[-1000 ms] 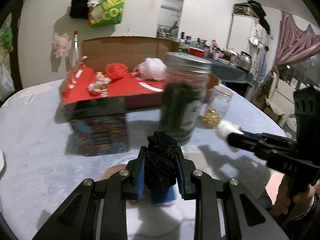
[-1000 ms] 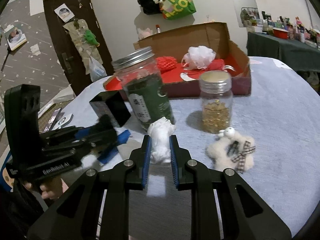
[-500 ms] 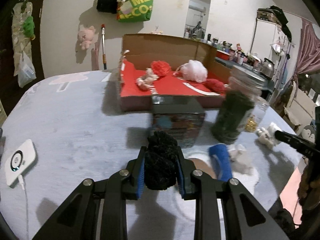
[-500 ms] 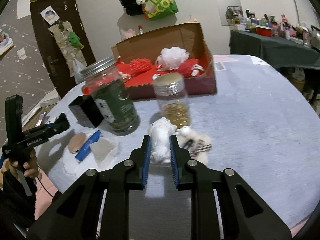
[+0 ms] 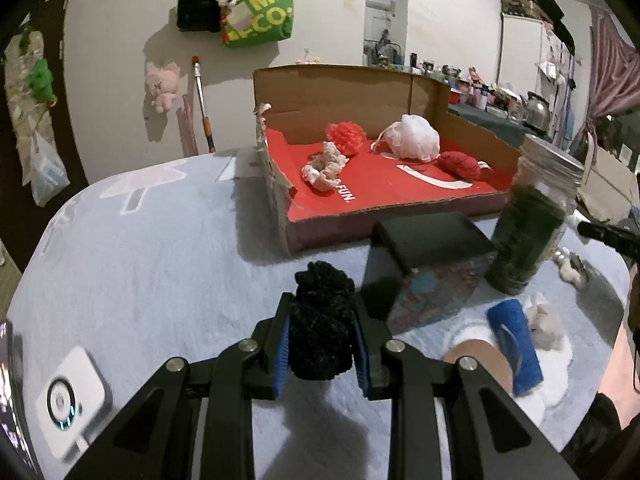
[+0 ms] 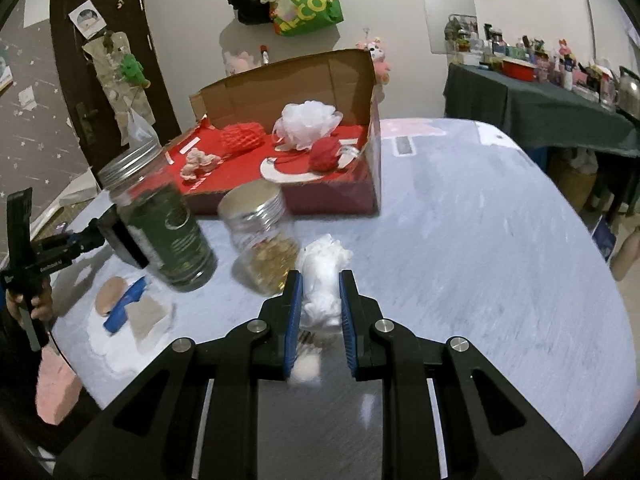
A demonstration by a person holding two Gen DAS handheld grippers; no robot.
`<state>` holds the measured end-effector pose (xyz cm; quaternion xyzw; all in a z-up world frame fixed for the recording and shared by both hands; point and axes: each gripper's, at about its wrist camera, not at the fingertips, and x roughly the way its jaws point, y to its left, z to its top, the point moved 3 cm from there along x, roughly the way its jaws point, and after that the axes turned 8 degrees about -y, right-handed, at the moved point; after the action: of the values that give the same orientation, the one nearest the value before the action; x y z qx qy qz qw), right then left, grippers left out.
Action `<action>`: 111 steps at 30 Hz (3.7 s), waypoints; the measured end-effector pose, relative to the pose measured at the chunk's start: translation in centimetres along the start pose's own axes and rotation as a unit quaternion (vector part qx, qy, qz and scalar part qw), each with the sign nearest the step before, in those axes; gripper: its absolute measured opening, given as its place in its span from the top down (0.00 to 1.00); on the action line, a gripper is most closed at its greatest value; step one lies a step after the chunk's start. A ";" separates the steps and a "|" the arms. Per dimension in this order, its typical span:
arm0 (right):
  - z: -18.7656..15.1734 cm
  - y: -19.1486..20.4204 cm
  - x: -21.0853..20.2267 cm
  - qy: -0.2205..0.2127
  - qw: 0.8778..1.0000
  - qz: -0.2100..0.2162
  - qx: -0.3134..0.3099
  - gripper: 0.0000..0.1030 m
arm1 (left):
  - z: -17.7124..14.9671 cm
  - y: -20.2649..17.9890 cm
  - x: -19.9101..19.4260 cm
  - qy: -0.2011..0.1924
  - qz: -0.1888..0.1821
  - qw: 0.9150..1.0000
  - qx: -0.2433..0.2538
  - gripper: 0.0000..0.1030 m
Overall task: Organize soft objects
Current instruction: 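Carry the black pom-pom and white cotton pad over into the red-lined box, then open both tools to drop the pom-pom and cotton pad in the box, then withdraw both tools from the box back toward the table items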
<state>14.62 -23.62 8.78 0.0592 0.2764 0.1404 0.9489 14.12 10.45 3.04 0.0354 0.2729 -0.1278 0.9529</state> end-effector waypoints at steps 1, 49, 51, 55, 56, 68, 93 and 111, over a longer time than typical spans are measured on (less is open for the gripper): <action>0.2 -0.2 0.2 0.001 1.000 0.001 -0.003 0.83 | 0.2 0.1 0.2 0.001 -0.002 1.000 0.004 0.73; 13.4 5.3 26.4 0.262 0.957 0.094 -0.076 0.82 | 13.1 -8.2 21.4 0.200 -0.091 0.968 0.121 0.72; 13.0 5.2 26.9 0.271 0.955 0.086 -0.080 0.82 | 12.7 -7.9 21.6 0.204 -0.085 0.968 0.121 0.72; 12.8 5.0 26.9 0.274 0.955 0.080 -0.080 0.82 | 12.7 -7.5 21.4 0.206 -0.086 0.968 0.112 0.70; 12.8 5.0 26.9 0.274 0.955 0.079 -0.080 0.82 | 12.7 -7.5 21.4 0.207 -0.086 0.968 0.111 0.70; 12.9 5.9 27.4 0.274 0.955 0.066 -0.095 0.79 | 13.2 -7.2 22.0 0.199 -0.084 0.970 0.112 0.59; 15.9 7.0 19.2 0.179 0.979 0.036 -0.094 0.32 | 15.6 -7.3 8.4 0.050 -0.078 0.993 0.069 0.14; 13.4 11.5 -1.3 -0.015 0.994 0.009 -0.111 0.14 | 12.2 -8.8 -6.4 -0.115 -0.031 0.993 0.016 0.00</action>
<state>18.17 -13.53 22.87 -0.0421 0.2442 0.1777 0.9524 12.84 1.76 16.76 0.0270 0.1608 -0.1650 0.9727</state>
